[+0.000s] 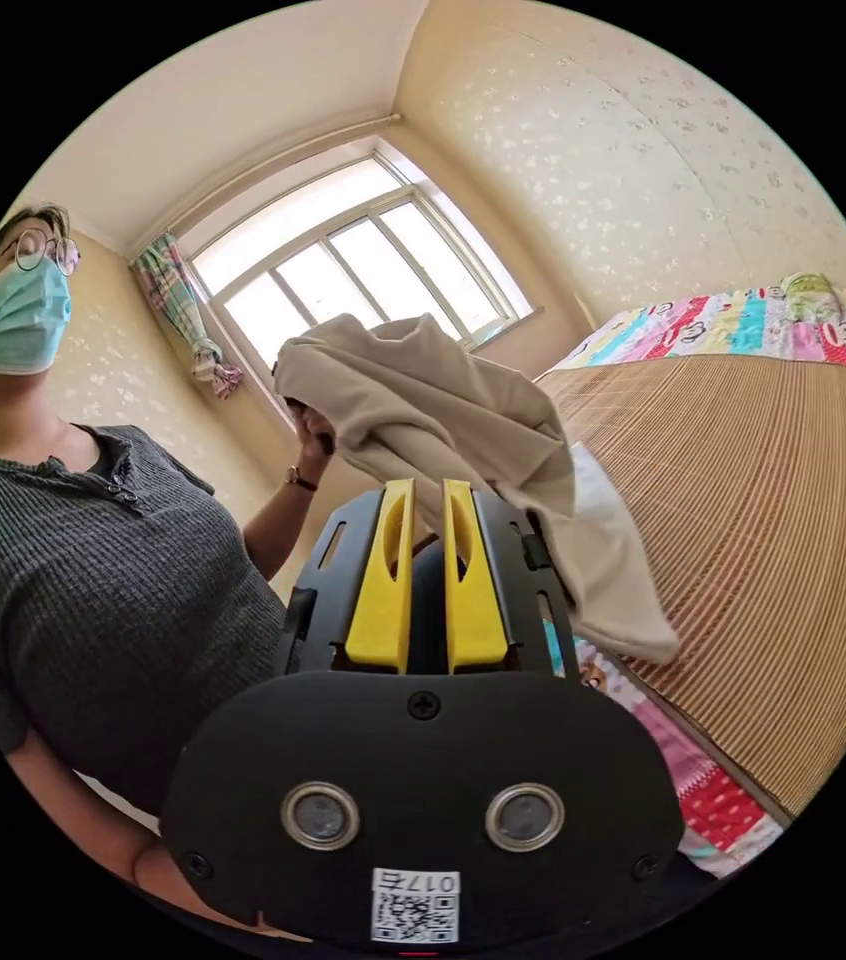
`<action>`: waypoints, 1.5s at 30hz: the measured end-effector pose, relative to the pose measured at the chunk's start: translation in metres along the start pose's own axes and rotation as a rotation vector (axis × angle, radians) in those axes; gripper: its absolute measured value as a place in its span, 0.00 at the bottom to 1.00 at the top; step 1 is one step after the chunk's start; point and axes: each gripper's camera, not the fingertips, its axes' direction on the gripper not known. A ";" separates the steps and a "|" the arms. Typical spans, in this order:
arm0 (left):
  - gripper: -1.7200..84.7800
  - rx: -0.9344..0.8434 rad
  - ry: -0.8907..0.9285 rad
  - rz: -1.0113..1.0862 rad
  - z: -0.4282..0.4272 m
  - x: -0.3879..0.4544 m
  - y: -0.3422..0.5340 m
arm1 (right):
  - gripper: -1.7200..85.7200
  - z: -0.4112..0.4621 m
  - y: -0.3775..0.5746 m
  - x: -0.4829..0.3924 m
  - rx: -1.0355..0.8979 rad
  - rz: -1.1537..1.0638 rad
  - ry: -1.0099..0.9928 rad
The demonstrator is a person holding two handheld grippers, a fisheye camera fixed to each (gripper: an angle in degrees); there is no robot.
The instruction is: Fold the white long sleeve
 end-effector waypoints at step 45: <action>0.02 0.264 0.075 -0.334 -0.037 0.009 0.018 | 0.05 -0.057 -0.105 -0.183 0.198 -0.149 0.109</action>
